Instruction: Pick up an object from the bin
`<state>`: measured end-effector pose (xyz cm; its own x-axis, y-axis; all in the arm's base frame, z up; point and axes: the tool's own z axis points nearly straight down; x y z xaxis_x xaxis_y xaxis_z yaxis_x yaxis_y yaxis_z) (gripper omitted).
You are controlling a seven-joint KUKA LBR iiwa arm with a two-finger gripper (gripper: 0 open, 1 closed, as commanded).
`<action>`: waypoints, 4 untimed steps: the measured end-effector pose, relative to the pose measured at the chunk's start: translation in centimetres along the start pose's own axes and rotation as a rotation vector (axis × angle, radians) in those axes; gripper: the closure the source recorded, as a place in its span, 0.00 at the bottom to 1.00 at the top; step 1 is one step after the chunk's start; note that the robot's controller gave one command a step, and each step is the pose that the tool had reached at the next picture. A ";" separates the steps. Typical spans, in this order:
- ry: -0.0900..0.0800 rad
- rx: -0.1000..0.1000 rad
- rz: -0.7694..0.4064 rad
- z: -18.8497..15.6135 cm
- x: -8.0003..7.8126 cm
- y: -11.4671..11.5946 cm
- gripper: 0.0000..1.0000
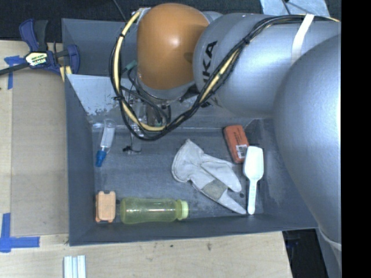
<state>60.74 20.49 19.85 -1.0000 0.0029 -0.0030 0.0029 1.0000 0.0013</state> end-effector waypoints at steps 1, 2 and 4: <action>0.000 0.000 0.000 0.0 0.0 0.0 0.00; -0.005 -0.002 0.062 4.7 0.4 -0.6 0.00; 0.007 0.002 0.095 11.9 0.0 -5.2 0.00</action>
Offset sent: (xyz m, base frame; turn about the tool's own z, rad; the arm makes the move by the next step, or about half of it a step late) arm -0.0107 -0.0120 -0.0977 0.1243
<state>60.71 15.27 7.95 -0.9952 0.0974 0.0043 0.0974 0.9952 -0.0007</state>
